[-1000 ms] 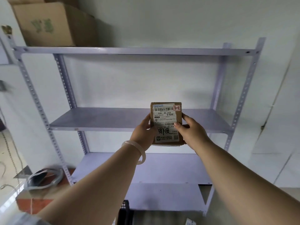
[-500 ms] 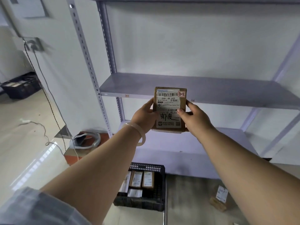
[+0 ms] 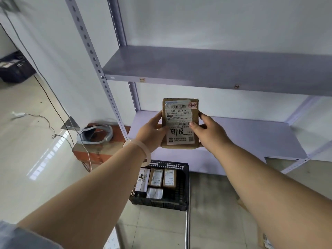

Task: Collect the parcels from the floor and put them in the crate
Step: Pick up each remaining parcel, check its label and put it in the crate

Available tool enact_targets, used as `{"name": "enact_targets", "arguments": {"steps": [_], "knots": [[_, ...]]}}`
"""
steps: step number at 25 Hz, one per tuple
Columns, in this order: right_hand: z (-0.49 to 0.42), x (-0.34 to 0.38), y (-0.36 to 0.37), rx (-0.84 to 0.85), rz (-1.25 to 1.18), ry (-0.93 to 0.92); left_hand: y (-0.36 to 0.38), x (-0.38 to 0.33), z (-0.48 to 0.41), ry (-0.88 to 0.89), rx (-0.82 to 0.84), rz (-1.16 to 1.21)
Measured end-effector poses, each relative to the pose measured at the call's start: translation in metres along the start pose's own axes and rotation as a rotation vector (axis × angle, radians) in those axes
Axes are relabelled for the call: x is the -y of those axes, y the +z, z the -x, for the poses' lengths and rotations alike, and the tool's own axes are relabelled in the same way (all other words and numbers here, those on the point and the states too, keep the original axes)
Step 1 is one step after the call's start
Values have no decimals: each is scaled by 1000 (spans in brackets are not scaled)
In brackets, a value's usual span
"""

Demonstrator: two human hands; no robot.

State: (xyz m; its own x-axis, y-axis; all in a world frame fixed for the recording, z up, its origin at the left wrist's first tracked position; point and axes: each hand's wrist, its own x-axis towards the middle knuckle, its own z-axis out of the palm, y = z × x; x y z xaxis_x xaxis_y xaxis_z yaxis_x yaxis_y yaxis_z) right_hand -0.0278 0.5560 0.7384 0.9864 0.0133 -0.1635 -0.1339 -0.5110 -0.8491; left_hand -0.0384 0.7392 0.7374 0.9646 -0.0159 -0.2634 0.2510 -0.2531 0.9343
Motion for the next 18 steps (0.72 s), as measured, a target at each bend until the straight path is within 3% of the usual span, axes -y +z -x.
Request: {"name": "enact_targets", "arguments": {"steps": [10, 18], "knots": [[-69, -99, 27, 107, 13, 154, 51, 98, -81, -176, 3, 23], [-112, -262, 139, 64, -42, 413, 93, 283, -151, -383, 109, -57]]}}
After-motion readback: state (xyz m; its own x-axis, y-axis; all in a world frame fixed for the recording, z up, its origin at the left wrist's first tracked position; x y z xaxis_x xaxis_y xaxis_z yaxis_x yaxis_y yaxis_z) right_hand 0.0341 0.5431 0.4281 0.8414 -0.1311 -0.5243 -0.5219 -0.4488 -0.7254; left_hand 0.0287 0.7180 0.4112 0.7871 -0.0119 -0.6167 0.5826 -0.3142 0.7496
